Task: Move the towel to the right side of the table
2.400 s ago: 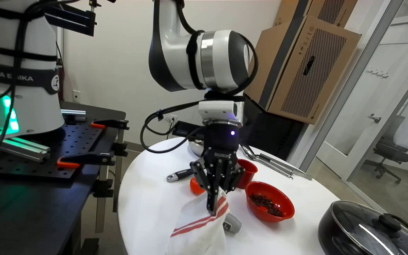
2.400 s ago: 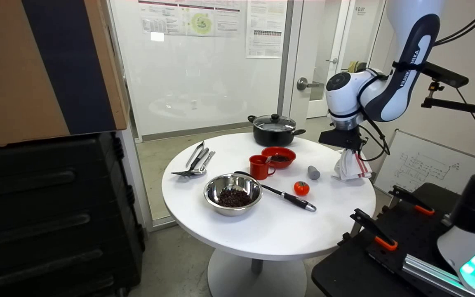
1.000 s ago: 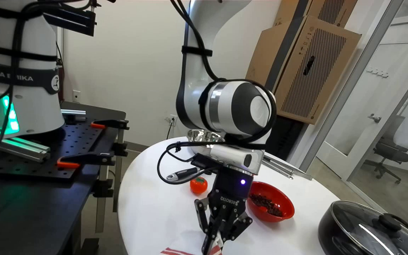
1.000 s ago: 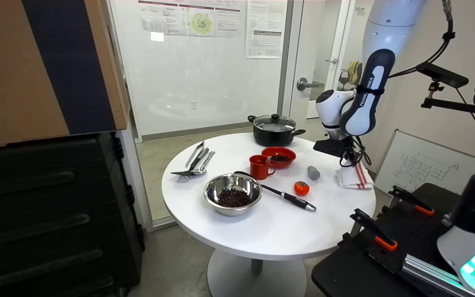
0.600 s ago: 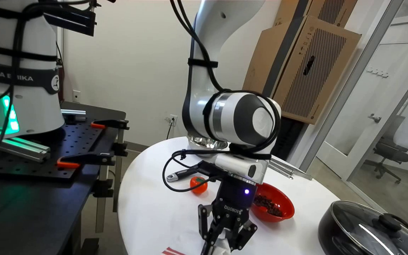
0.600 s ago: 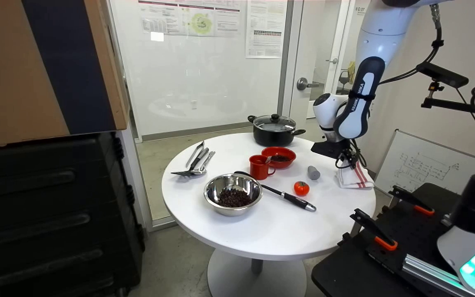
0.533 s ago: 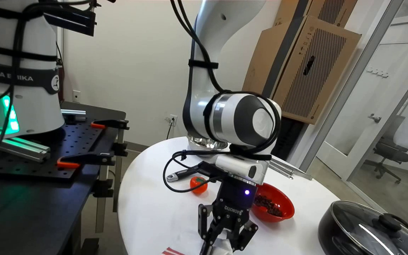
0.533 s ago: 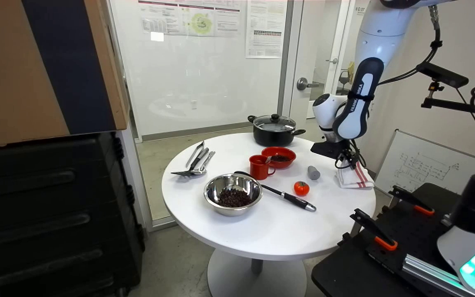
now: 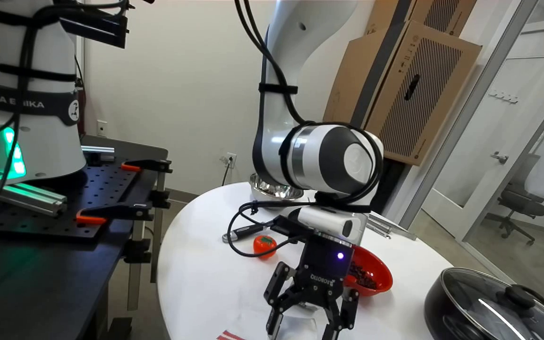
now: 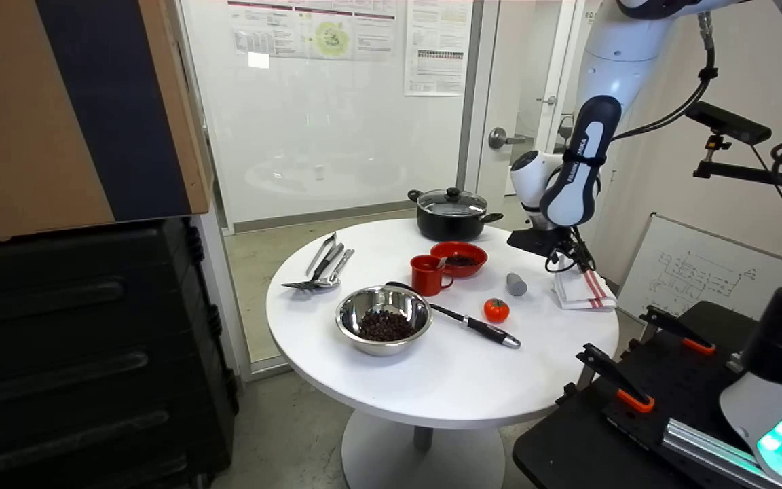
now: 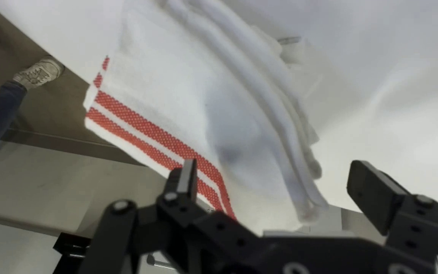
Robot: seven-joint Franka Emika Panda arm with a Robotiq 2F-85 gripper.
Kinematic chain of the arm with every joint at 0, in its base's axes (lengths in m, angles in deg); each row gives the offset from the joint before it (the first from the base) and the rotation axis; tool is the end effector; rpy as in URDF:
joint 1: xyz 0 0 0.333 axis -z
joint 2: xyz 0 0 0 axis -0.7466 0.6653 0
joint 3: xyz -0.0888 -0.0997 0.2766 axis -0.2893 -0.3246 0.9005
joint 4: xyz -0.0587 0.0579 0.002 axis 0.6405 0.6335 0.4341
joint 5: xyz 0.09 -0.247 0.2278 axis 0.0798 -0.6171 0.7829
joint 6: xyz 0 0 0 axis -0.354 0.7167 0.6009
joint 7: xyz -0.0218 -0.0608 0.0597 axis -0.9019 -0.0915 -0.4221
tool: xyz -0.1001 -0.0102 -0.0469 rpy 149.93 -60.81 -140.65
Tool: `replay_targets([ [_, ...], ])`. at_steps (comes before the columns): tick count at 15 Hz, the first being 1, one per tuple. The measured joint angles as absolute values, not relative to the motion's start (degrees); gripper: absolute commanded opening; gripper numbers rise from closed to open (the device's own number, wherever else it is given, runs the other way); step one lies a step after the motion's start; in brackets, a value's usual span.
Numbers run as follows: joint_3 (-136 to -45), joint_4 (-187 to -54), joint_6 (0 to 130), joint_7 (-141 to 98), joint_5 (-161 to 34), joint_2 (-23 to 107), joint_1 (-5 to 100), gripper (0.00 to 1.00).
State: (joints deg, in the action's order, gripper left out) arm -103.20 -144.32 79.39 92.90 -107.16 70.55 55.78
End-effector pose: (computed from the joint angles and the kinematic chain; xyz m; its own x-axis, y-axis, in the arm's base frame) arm 0.4843 -0.2088 0.0849 -0.0408 -0.8497 0.5257 -0.9757 0.1472 0.1622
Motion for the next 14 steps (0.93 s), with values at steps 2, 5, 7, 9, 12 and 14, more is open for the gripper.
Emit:
replay_targets([
  [2, -103.34, -143.95, 79.79, 91.78, -105.92, 69.83, 55.61, 1.0],
  [5, -103.2, -144.82, 80.2, 87.68, -103.19, 66.14, 55.45, 1.0],
  [7, -102.81, -146.8, 80.19, 82.81, -100.07, 61.65, 55.46, 1.0],
  [9, -102.3, -149.56, 80.28, 77.44, -96.88, 56.17, 55.44, 1.0],
  [12, -102.03, -154.11, 81.19, 70.92, -94.61, 47.47, 54.67, 1.0],
  [14, -102.02, -156.63, 81.31, 69.0, -94.28, 43.11, 54.09, 1.0],
])
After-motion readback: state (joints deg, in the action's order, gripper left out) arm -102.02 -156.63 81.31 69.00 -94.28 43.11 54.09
